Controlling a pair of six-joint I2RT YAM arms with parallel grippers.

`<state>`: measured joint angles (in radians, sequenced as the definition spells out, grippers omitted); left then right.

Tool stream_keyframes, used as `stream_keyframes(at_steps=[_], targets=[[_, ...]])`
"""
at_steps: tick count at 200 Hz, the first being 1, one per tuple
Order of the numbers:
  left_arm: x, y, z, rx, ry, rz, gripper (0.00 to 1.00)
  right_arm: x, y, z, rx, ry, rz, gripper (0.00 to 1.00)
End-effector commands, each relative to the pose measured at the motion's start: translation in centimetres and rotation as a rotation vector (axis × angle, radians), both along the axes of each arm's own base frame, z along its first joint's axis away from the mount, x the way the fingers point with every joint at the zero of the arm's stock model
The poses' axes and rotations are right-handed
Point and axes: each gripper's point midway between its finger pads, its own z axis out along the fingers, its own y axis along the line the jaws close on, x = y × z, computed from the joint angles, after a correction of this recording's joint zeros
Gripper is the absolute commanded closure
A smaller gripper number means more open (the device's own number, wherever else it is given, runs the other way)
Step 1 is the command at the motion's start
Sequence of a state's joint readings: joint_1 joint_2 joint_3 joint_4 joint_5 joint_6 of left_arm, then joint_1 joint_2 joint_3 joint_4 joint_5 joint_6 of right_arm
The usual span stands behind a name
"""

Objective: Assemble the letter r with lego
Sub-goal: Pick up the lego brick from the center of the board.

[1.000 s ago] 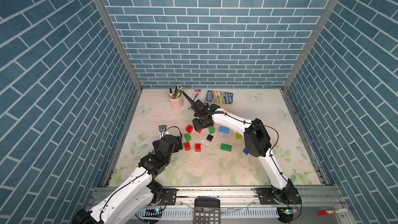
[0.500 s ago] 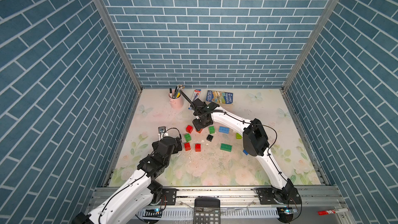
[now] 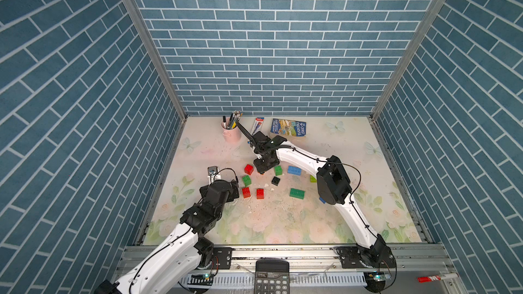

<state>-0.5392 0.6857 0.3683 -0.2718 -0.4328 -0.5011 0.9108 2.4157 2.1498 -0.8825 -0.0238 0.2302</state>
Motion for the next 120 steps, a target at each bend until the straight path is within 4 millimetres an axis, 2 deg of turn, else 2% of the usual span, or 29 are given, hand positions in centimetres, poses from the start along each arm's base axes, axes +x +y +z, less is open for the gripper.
stream_keyframes(at_steps=[1, 13, 38, 62, 96, 120], targets=[[-0.1, 0.2, -0.4, 0.017, 0.005, 0.002, 0.03, -0.3, -0.1, -1.0, -0.031, 0.010, 0.035, 0.51], [-0.1, 0.2, -0.3, 0.016, 0.003, 0.003, 0.03, -0.1, -0.1, -0.9, -0.032, 0.005, 0.034, 0.53], [-0.1, 0.2, -0.4, 0.015, 0.004, 0.003, 0.03, 0.1, -0.1, -1.1, -0.037, -0.007, 0.031, 0.65], [-0.1, 0.2, -0.3, 0.014, 0.003, 0.003, 0.03, 0.7, -0.2, -0.4, -0.037, -0.036, 0.015, 0.73], [0.0, 0.1, -0.3, 0.017, 0.003, 0.000, 0.03, 1.6, -0.4, 1.7, -0.025, -0.097, -0.031, 0.77], [0.0, 0.1, -0.3, 0.017, 0.004, -0.003, 0.03, 2.0, -1.0, 2.5, -0.036, -0.125, -0.067, 0.80]])
